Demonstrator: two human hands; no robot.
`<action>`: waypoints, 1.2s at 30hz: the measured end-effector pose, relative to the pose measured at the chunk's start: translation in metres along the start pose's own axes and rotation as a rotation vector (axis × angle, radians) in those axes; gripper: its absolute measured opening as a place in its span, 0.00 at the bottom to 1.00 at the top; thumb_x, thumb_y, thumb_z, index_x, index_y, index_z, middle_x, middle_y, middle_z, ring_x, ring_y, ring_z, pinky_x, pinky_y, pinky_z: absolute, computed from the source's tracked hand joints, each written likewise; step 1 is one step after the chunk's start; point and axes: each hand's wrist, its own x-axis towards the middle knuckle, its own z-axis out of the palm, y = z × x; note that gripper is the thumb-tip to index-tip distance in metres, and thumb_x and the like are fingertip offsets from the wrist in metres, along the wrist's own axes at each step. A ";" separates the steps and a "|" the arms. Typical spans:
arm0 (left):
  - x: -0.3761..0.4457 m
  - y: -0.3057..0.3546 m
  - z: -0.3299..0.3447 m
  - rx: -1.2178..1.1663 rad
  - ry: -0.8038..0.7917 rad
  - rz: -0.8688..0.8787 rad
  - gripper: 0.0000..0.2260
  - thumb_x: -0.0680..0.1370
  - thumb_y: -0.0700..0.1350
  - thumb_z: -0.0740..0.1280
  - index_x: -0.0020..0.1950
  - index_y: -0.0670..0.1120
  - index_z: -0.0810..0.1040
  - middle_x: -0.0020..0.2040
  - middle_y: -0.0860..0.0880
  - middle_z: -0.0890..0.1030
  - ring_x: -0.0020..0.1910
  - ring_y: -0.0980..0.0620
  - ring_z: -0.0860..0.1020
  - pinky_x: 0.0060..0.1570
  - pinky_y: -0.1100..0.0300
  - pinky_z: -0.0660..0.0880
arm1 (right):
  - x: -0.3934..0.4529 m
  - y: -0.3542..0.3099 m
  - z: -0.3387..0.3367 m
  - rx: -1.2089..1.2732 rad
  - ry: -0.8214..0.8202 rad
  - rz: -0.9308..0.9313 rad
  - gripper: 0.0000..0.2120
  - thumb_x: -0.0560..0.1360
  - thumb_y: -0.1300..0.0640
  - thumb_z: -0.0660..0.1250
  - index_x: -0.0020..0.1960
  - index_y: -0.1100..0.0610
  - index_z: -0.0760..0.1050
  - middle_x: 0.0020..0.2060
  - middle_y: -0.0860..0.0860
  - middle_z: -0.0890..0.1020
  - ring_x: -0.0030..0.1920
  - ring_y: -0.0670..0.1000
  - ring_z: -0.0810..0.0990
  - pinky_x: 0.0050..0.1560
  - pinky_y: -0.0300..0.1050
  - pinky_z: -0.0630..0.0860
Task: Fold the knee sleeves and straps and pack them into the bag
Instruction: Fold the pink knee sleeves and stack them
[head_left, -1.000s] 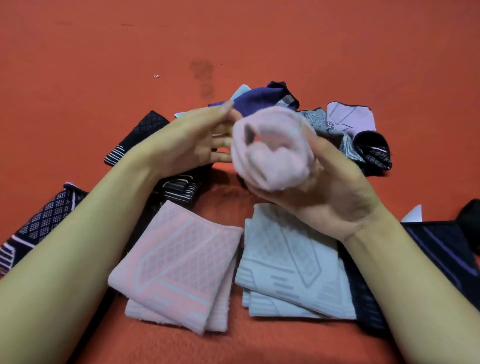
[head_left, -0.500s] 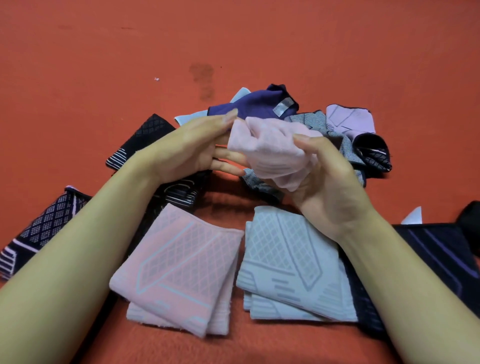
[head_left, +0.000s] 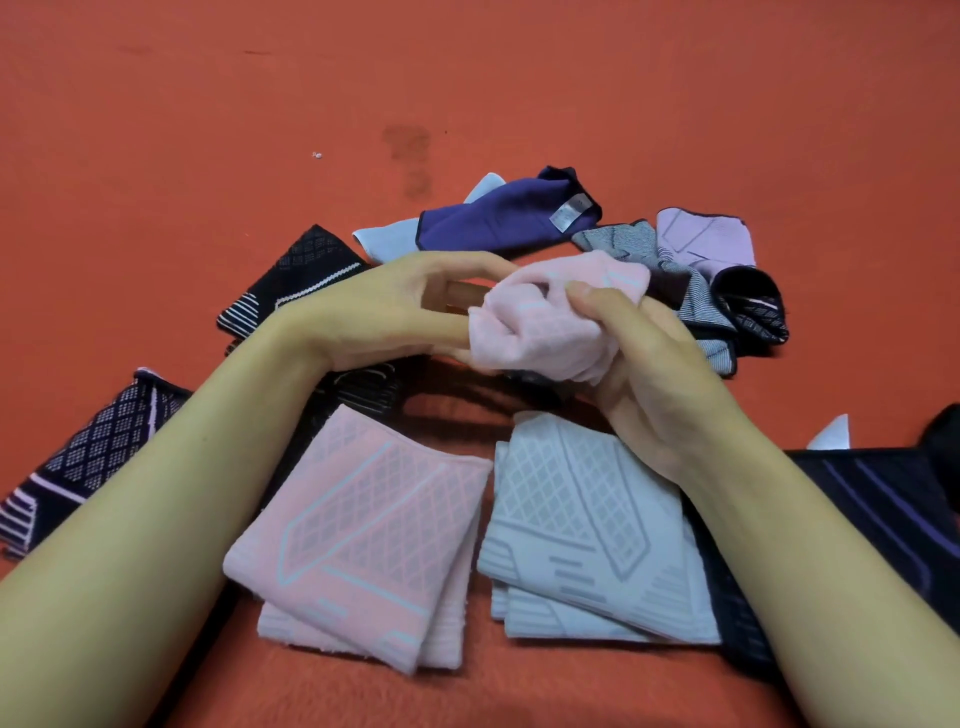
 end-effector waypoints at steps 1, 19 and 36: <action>0.001 -0.002 0.000 -0.015 0.013 0.010 0.15 0.75 0.44 0.72 0.62 0.44 0.81 0.54 0.44 0.83 0.51 0.49 0.80 0.50 0.56 0.78 | 0.001 0.000 0.000 -0.012 0.043 -0.016 0.16 0.81 0.55 0.66 0.64 0.64 0.80 0.53 0.56 0.84 0.53 0.52 0.80 0.54 0.50 0.74; -0.007 0.005 -0.014 -0.593 -0.099 0.035 0.34 0.77 0.62 0.71 0.75 0.42 0.73 0.70 0.43 0.78 0.69 0.42 0.77 0.63 0.45 0.78 | 0.005 -0.004 -0.007 -0.055 0.207 -0.148 0.17 0.86 0.51 0.59 0.67 0.59 0.79 0.59 0.55 0.86 0.63 0.54 0.83 0.69 0.57 0.76; 0.009 -0.006 -0.006 -0.075 0.613 0.044 0.16 0.86 0.49 0.65 0.51 0.38 0.85 0.39 0.45 0.84 0.38 0.49 0.83 0.38 0.54 0.81 | 0.004 -0.033 -0.019 -0.538 0.187 -0.248 0.11 0.78 0.51 0.68 0.56 0.53 0.85 0.50 0.49 0.88 0.56 0.53 0.86 0.62 0.61 0.81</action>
